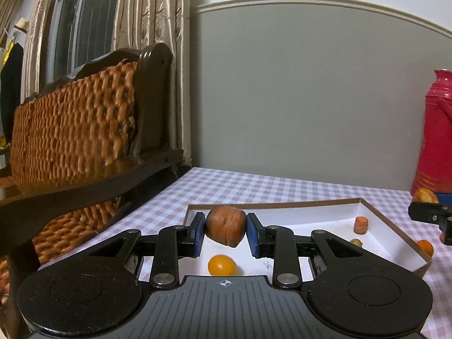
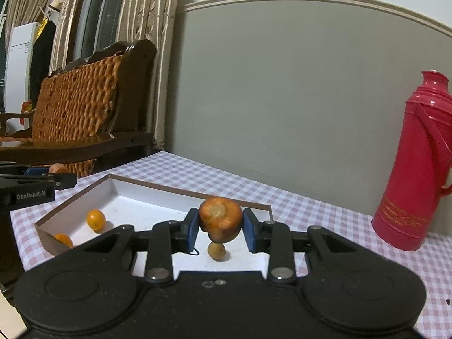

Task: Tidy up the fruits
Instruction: 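Open both tools to drop the carrot pieces into the box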

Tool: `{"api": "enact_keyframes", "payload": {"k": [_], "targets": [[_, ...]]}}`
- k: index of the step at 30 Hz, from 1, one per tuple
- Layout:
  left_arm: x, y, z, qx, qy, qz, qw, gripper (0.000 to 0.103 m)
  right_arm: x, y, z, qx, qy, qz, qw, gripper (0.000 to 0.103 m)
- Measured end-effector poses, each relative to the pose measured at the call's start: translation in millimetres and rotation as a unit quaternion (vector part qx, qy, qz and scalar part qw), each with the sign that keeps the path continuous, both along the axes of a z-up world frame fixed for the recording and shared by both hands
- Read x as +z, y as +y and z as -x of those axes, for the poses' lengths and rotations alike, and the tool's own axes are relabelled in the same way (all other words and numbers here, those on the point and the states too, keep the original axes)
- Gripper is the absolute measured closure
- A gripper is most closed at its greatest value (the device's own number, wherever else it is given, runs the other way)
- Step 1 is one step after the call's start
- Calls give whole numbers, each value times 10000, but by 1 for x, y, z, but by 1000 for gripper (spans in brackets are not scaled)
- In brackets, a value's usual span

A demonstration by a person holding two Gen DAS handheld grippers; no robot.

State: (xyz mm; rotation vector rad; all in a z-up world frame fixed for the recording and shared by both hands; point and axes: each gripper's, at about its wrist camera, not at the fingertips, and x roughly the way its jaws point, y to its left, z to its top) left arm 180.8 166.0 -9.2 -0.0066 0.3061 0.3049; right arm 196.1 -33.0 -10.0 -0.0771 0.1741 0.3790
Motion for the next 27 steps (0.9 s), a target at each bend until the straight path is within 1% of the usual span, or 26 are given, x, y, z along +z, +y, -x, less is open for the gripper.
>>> {"api": "enact_keyframes", "payload": {"k": [10, 15, 21, 25, 27], "targets": [[-1, 4, -23, -17, 21, -14, 10000, 71, -2, 5, -26, -66, 105, -43, 9999, 79], [-6, 13, -36, 22, 156, 68, 9999, 71, -4, 9, -39, -58, 205, -20, 9998, 78], [-11, 19, -47, 26, 269, 61, 9996, 71, -5, 14, -61, -19, 372, -9, 9993, 78], [-14, 29, -59, 82, 435, 198, 9988, 71, -5, 14, -78, -23, 524, -59, 9986, 79], [-14, 32, -64, 130, 475, 204, 9986, 71, -6, 12, -85, -34, 615, -90, 9981, 78]]}}
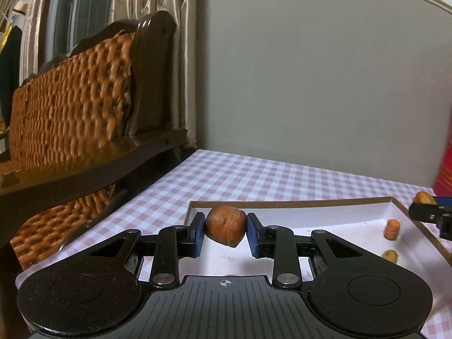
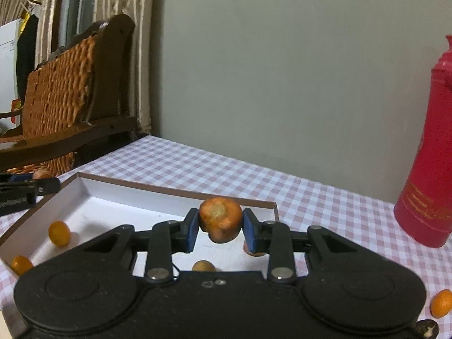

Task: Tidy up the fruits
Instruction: 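Open both tools to drop the carrot pieces into the box, then withdraw both open tools from the box toward the mandarins and dark fruit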

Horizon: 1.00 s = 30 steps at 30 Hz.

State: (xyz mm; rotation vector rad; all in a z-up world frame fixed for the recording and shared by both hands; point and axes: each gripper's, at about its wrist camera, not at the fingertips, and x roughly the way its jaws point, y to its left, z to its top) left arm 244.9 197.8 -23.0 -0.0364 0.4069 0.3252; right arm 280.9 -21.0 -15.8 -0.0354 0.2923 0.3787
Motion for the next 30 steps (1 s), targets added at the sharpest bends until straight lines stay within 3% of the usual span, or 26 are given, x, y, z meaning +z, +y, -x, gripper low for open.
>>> {"api": "enact_keyframes", "payload": {"k": [5, 6, 7, 8, 9, 18, 21, 25, 30], "targets": [[-3, -2, -13, -4, 44, -118, 9999, 68, -1, 1, -16, 27, 107, 32, 9999, 78], [-3, -2, -13, 83, 37, -194, 9998, 54, -2, 3, -22, -9, 189, 196, 9996, 64], [-3, -2, -9, 238, -96, -261, 9993, 2, -4, 6, -28, -113, 295, 340, 9989, 46], [-3, -1, -4, 368, -364, -326, 9981, 0, -5, 5, -28, -251, 209, 322, 9989, 10], [-3, -1, -2, 326, -443, -340, 9979, 0, -7, 1, -24, -293, 32, 197, 9994, 8], [-8, -3, -9, 134, -256, -390, 9988, 0, -9, 0, -18, -184, 79, 19, 9998, 6], [-6, -6, 6, 104, -266, -405, 9988, 0, -8, -1, -11, -146, 71, -47, 9999, 6], [-4, -14, 18, 64, -446, -467, 9979, 0, -5, -1, 4, -168, -188, 22, 9997, 6], [3, -24, 33, 61, -630, -317, 9975, 0, -6, -11, 21, -107, -36, -45, 9999, 6]]}}
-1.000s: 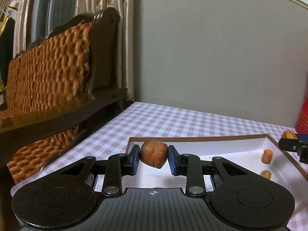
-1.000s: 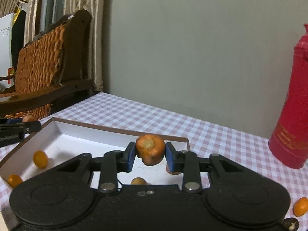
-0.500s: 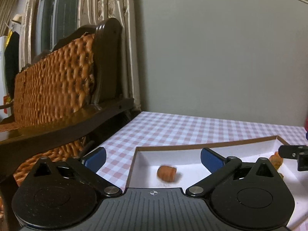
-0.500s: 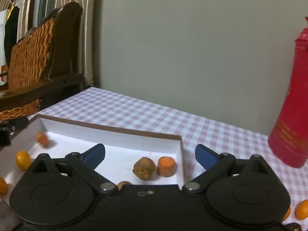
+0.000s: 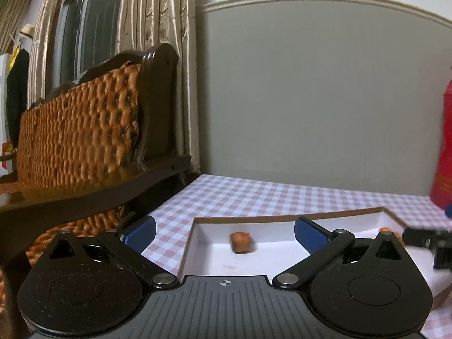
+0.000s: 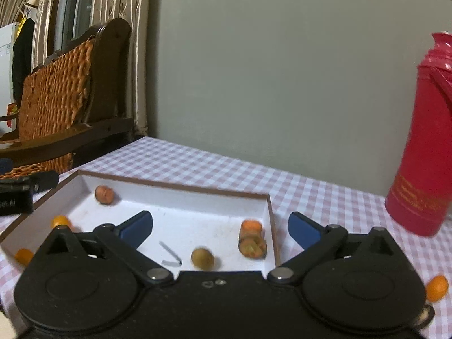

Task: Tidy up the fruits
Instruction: 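Withdraw both open tools from the box toward the mandarins and dark fruit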

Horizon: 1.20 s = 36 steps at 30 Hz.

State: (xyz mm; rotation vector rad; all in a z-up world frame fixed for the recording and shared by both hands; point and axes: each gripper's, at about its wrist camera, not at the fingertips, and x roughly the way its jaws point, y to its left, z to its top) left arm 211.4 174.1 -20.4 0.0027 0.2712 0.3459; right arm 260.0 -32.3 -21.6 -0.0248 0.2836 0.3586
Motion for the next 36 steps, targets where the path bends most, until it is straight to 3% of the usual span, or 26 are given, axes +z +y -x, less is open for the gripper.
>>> {"api": "enact_keyframes", "payload": {"k": [13, 22, 36], "targets": [[-3, -57, 54, -438, 60, -240, 9987, 0, -8, -31, 57, -230, 57, 40, 9997, 6], [2, -99, 86, -868, 28, -445, 9952, 0, -23, -48, 105, -288, -117, 640, 9975, 7], [-1, -163, 90, -1656, 70, -475, 9850, 0, -35, -105, 142, -775, -208, 583, 9951, 11]]}}
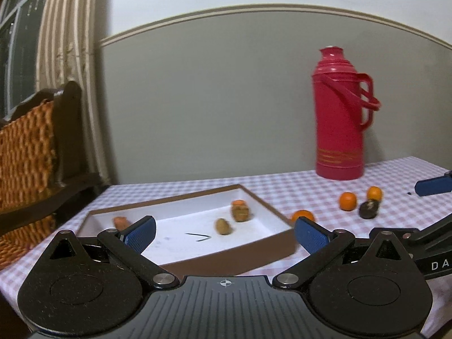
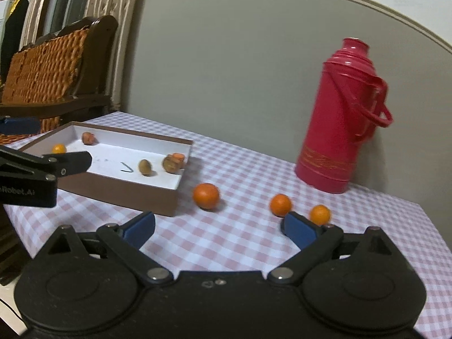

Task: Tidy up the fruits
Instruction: 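Withdraw both open tools from the box toward the mandarins and dark fruit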

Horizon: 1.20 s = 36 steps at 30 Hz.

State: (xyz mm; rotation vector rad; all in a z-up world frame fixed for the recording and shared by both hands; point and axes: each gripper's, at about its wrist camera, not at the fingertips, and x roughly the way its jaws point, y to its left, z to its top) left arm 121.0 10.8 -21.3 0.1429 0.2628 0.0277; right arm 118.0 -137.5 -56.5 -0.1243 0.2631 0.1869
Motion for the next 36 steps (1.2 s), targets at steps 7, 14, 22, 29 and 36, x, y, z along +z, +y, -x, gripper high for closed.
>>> {"api": "enact_keyframes", "payload": {"k": [7, 14, 22, 29, 36], "targets": [[-7, -35, -12, -337, 214, 96, 9992, 0, -7, -35, 5, -377, -11, -118, 9992, 11], [-15, -69, -23, -583, 344, 42, 9977, 0, -14, -61, 8, -599, 19, -162, 9981, 11], [-27, -94, -48, -591, 698, 36, 9958, 16, -21, -90, -3, -708, 139, -196, 9972, 20], [-43, -114, -75, -556, 1039, 176, 9929, 19, -24, -102, -25, -778, 286, -366, 9959, 29], [-52, -118, -103, -458, 1257, 253, 9907, 19, -25, -103, -50, -862, 347, -409, 9948, 29]]}}
